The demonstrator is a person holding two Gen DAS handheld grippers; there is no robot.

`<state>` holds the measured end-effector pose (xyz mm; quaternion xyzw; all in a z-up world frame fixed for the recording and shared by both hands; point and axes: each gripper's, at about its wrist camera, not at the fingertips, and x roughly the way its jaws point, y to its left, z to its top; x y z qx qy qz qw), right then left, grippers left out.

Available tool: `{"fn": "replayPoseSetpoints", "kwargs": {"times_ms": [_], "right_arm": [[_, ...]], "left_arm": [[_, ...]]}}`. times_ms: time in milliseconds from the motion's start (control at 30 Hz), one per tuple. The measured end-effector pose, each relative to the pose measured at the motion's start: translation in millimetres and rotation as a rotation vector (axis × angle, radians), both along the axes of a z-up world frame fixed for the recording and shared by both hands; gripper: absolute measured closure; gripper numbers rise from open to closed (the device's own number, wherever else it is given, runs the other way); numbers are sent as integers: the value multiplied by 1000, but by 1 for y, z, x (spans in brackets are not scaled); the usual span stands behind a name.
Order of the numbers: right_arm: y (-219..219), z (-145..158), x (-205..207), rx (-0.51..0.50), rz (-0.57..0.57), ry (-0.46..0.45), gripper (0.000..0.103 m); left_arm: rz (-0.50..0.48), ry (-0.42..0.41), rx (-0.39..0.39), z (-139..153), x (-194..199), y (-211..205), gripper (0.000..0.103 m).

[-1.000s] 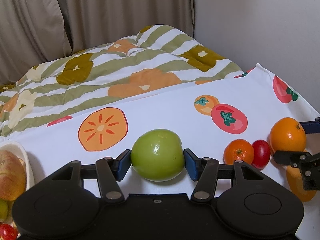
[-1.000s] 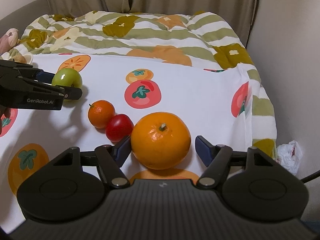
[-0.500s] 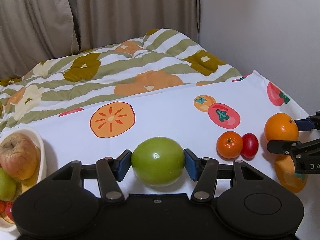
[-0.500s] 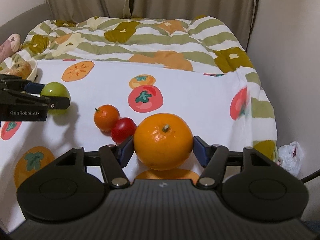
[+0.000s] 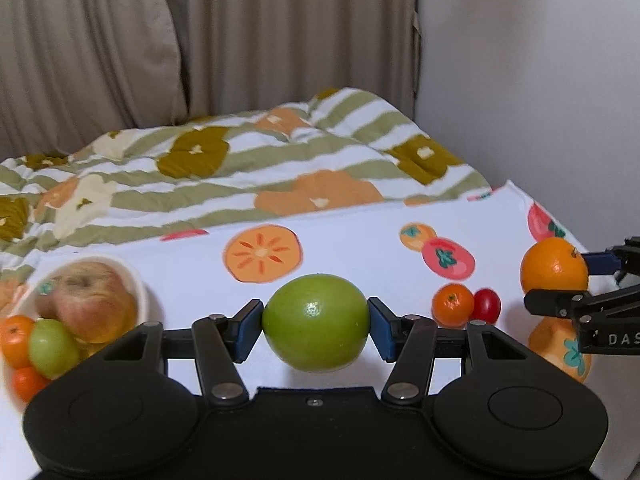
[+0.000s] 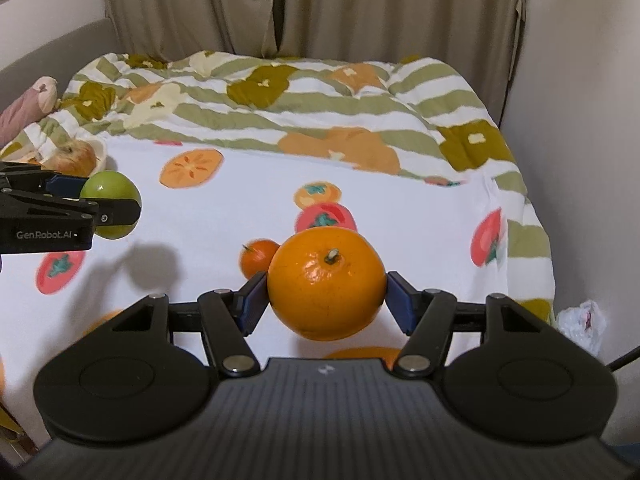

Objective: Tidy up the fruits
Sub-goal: 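Carry the green apple to the plate and release it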

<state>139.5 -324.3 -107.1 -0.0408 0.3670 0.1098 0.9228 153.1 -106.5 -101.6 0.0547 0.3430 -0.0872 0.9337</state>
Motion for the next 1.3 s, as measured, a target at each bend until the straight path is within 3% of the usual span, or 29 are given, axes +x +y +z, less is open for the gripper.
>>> {"fn": "replayPoseSetpoints", "kwargs": {"times_ms": [333, 600, 933, 1300], "right_arm": [[61, 43, -2, 50, 117, -50, 25], [128, 60, 5, 90, 218, -62, 25], [207, 51, 20, 120, 267, -18, 25], [264, 26, 29, 116, 240, 37, 25]], "left_arm": [[103, -91, -13, 52, -30, 48, 43], [178, -104, -2, 65, -41, 100, 43], [213, -51, 10, 45, -38, 167, 43], [137, 21, 27, 3, -22, 208, 43]]}}
